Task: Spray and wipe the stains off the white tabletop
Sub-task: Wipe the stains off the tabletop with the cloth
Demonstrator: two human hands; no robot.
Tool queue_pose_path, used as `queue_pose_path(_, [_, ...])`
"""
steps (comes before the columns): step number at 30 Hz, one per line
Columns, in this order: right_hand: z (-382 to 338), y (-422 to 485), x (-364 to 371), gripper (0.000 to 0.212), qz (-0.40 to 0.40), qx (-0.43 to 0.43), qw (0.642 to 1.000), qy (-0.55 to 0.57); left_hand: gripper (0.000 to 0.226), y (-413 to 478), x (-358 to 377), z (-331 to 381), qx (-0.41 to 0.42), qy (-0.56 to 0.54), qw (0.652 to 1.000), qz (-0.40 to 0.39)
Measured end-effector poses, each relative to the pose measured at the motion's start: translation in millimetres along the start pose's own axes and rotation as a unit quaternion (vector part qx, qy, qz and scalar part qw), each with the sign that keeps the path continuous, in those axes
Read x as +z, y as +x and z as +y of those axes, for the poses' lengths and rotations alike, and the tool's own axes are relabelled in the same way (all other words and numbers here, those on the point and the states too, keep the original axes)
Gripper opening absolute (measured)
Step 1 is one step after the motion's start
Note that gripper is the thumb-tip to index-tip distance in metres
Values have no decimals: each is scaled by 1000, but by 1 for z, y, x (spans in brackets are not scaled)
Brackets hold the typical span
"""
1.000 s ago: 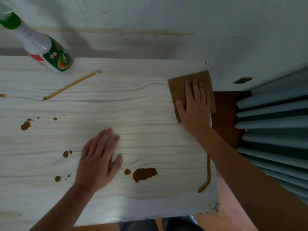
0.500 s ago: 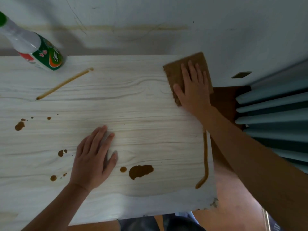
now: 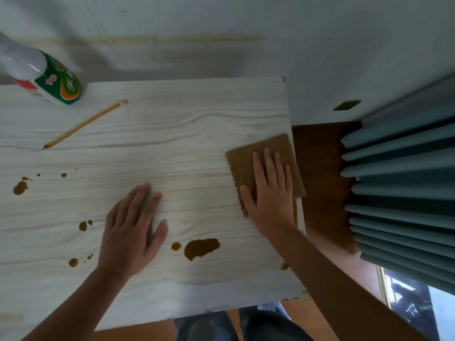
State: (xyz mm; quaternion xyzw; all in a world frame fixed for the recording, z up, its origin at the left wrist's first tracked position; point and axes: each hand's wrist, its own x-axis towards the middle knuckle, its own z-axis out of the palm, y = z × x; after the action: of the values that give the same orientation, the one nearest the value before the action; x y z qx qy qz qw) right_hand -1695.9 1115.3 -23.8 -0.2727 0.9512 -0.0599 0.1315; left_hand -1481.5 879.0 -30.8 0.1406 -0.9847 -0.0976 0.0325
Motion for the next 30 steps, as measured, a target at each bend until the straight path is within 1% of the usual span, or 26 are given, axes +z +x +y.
queue_pose_path(4, [5, -2, 1, 76, -1, -8, 1000, 0, 62, 0, 1, -1, 1, -2, 1000, -2])
queue_pose_path(8, [21, 48, -12, 76, 0, -58, 998, -30, 64, -1, 2, -3, -3, -3, 1000, -13])
queue_pose_path(12, [37, 106, -25, 73, 31, -62, 997, -30, 63, -1, 2, -2, -5, -4, 1000, -15])
queue_pose_path(15, [39, 113, -26, 72, 44, -64, 997, -28, 63, -1, 0, -2, 1, -2, 1000, -11])
queue_pose_path(19, [32, 72, -19, 72, 47, -42, 998, -27, 64, -2, 0, -1, -1, 2, 1000, -18])
queue_pose_path(23, [29, -5, -7, 73, 4, -16, 1000, -11, 64, -2, 0, -1, -2, -2, 1000, -15])
queue_pose_path(27, [35, -83, 5, 74, -21, -20, 1000, 9, 64, -4, 2, -2, -2, -5, 1000, -13])
queue_pose_path(30, [42, -89, 5, 69, -22, -34, 999, 13, 64, -4, 3, -3, -2, -3, 1000, -10])
